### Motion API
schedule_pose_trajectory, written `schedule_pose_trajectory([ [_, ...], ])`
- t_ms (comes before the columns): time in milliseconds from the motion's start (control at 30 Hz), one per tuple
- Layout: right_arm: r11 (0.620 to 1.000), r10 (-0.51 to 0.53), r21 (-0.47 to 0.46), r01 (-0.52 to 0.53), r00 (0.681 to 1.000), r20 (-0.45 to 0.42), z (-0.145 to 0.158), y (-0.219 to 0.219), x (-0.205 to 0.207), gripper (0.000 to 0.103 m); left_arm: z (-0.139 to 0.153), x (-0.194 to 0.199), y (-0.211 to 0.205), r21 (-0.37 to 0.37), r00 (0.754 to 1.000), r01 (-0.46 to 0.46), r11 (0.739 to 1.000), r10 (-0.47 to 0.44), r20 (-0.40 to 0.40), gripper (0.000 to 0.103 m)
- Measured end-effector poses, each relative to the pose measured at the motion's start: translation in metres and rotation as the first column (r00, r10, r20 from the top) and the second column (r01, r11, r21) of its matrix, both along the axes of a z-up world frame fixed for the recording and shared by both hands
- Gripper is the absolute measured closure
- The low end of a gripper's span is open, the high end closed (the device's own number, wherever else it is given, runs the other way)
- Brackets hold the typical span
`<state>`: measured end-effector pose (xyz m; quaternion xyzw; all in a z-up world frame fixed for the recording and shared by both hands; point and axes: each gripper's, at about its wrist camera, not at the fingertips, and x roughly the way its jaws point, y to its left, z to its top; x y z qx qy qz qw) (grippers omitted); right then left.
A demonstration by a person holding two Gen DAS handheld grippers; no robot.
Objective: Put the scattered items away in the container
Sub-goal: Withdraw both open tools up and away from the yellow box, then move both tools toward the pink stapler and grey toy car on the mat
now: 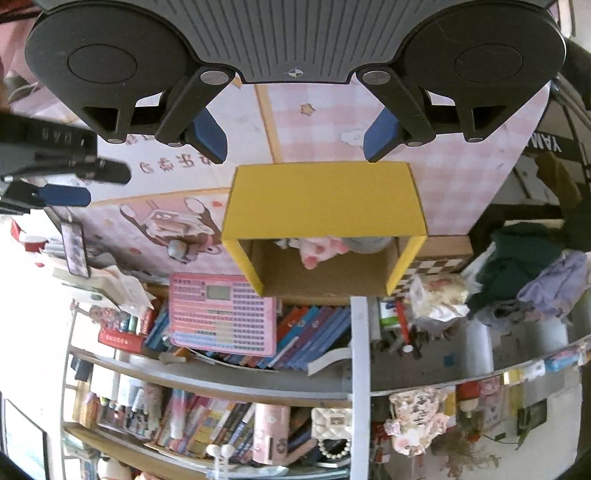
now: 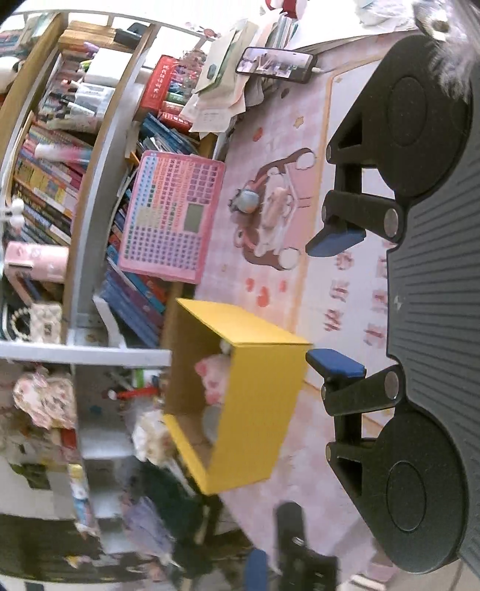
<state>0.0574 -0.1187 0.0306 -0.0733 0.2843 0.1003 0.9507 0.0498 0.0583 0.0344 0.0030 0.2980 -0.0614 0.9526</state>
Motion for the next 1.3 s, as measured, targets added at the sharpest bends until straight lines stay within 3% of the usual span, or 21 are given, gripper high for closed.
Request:
schedule_pose_trajectory([
  [500,0.999,-0.035,0.002,0.036,0.995,-0.097,-0.021,-0.006,-0.031,0.039,-0.028,-0.014,-0.004,-0.015,0.991,0.003,1.0,-0.005,-0.131,0.013],
  [1000,0.999,-0.046,-0.011,0.045,0.994,-0.102,-0.026,-0.016,-0.038,0.029,-0.035,-0.02,-0.016,0.005,0.985,0.018,1.0,-0.017,-0.171,0.013],
  [1300,0.997,-0.077,0.0,0.078,0.988,-0.132,-0.032,-0.031,-0.039,0.023,-0.036,-0.012,-0.047,0.041,0.98,0.098,0.994,-0.089,-0.178,0.013],
])
